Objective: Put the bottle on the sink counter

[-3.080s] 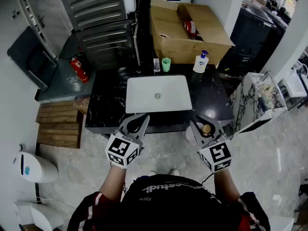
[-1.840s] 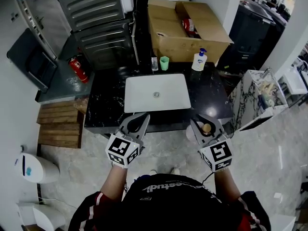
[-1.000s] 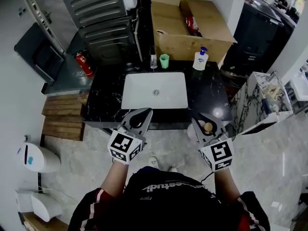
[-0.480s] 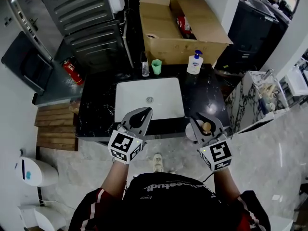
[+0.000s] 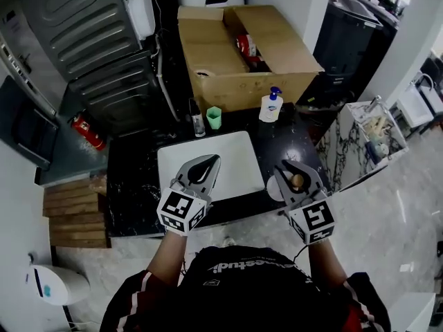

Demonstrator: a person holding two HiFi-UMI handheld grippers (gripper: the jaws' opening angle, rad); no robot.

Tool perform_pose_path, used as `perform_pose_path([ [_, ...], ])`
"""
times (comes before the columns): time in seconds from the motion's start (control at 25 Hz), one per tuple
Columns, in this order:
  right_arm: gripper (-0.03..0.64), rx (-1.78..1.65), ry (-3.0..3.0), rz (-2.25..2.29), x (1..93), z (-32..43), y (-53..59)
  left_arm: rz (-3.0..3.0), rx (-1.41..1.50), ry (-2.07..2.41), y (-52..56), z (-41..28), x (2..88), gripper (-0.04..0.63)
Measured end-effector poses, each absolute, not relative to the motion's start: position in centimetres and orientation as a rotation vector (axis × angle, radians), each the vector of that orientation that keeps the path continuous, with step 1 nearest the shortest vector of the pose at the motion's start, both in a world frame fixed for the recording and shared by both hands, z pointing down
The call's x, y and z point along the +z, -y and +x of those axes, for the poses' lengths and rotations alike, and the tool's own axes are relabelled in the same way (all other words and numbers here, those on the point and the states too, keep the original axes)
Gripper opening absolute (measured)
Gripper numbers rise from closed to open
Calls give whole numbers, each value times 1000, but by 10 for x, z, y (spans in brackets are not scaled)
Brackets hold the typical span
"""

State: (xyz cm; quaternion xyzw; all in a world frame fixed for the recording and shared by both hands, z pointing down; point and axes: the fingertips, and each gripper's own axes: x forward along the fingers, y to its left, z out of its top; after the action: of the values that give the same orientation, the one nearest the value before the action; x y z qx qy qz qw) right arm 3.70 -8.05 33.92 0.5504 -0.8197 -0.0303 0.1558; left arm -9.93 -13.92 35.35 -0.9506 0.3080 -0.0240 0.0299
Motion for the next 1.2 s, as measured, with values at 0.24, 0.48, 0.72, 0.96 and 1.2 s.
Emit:
perform_pose_path([
  [0.24,106,-82,2279,1677,332,57,93,-2981,-55,-795,165,-62,354,14],
  [0.48,106,-64,2225,1733,333,92,108,-3023,-64,-671,182,-11,356,14],
  [0.72,106,-27,2211,1749,344,136,140,-3041,-94,-632,212,41,365,14],
  [0.96,106,-13,2218,1746,357,181,191,-3044,-115,-664,258,90,384,14],
  [1.2,106,21,2204,1737,382,226,248,-3051,-108,-759,306,127,415,14],
])
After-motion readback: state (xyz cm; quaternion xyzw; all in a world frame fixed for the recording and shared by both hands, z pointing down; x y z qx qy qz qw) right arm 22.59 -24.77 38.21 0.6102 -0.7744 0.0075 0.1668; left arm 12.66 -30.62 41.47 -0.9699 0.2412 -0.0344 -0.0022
